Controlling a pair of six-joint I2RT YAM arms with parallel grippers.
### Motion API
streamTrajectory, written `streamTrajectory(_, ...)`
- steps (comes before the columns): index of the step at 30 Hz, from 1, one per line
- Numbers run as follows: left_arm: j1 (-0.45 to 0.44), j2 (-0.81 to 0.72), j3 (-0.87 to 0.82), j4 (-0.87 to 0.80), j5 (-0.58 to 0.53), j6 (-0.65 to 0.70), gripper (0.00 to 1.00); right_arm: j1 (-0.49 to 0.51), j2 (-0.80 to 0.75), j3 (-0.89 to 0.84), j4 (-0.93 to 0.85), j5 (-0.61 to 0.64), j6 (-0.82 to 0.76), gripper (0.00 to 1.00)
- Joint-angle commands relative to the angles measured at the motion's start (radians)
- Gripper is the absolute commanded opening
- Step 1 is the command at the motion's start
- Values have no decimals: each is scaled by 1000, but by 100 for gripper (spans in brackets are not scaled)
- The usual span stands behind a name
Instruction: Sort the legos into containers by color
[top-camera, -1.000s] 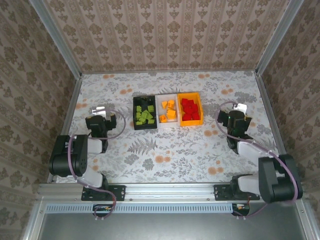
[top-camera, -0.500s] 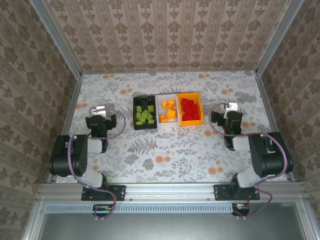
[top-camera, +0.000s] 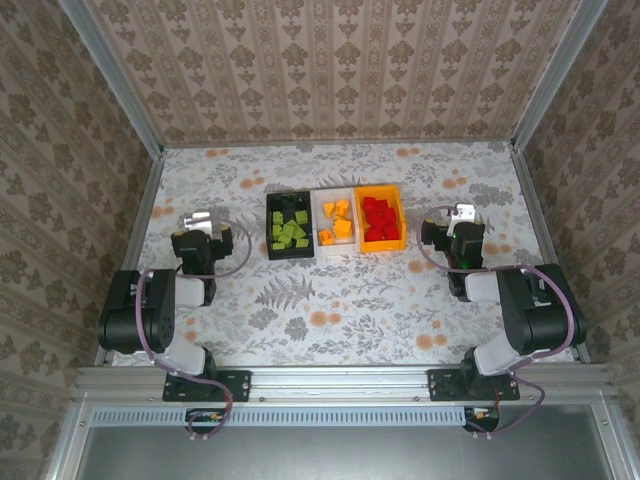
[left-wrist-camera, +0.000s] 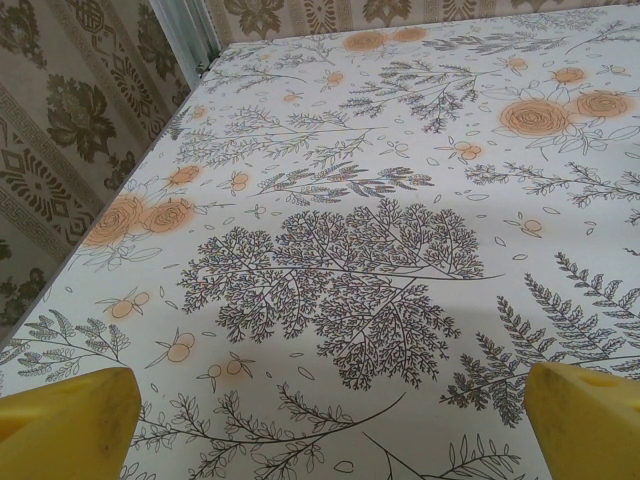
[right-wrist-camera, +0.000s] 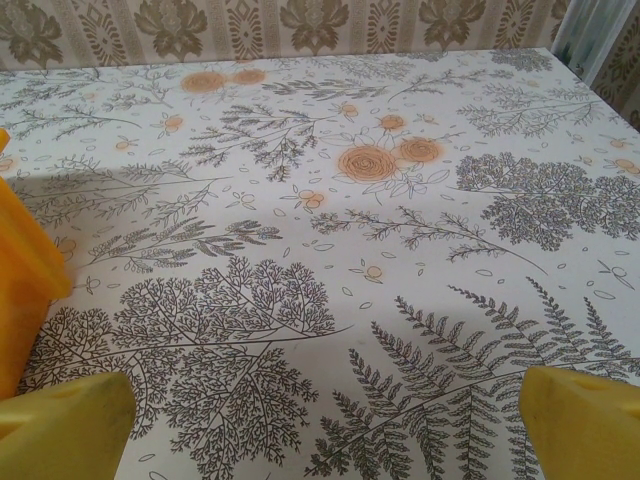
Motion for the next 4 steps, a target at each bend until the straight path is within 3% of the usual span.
streamTrajectory(1,-5,6,22,29,9,1,100,-1,-2,-5,37,-18,-2,100)
streamTrajectory(4,-5,5,22,29,10,1,100,-1,-3,-5,37,-19,-4,100)
